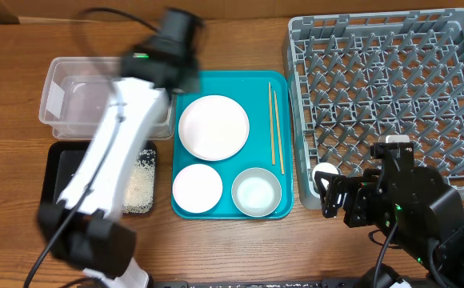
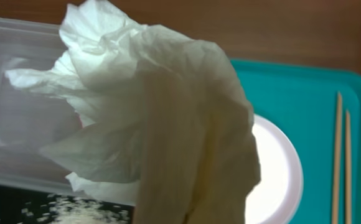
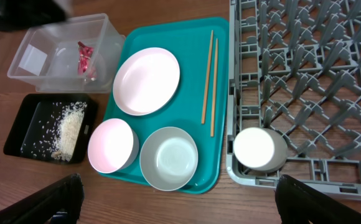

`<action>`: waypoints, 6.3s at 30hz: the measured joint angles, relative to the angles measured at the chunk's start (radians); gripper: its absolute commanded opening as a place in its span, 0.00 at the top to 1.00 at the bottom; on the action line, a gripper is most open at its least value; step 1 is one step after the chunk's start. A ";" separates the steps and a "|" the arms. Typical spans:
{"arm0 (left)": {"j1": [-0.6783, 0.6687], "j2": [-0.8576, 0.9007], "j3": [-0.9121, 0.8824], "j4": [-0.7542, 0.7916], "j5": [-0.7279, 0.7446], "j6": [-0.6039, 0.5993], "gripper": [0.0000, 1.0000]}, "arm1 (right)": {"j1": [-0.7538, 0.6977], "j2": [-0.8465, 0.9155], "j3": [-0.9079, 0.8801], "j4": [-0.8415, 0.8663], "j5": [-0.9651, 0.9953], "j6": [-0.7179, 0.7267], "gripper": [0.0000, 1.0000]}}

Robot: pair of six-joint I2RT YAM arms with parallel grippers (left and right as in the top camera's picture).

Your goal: Sort waste into correct bins and load items into the dishwasher

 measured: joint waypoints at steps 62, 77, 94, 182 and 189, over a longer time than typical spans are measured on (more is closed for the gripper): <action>0.020 -0.480 -0.013 -0.257 0.245 0.162 0.00 | -0.139 -0.031 -0.015 0.267 0.128 0.010 0.00; 0.020 -0.305 -0.013 -0.257 0.249 0.162 0.00 | -0.509 -0.508 -0.651 0.756 -0.232 -0.320 0.00; 0.020 -0.125 -0.013 -0.257 0.249 0.162 0.00 | -0.562 -0.809 -1.237 1.174 -0.280 -0.337 0.00; 0.120 -1.785 -1.807 1.002 0.177 0.311 0.00 | -0.562 -0.810 -1.276 1.195 -0.311 -0.337 0.00; 0.120 -1.785 -1.807 1.003 0.177 0.311 0.00 | -0.562 -0.810 -1.276 1.195 -0.311 -0.338 0.00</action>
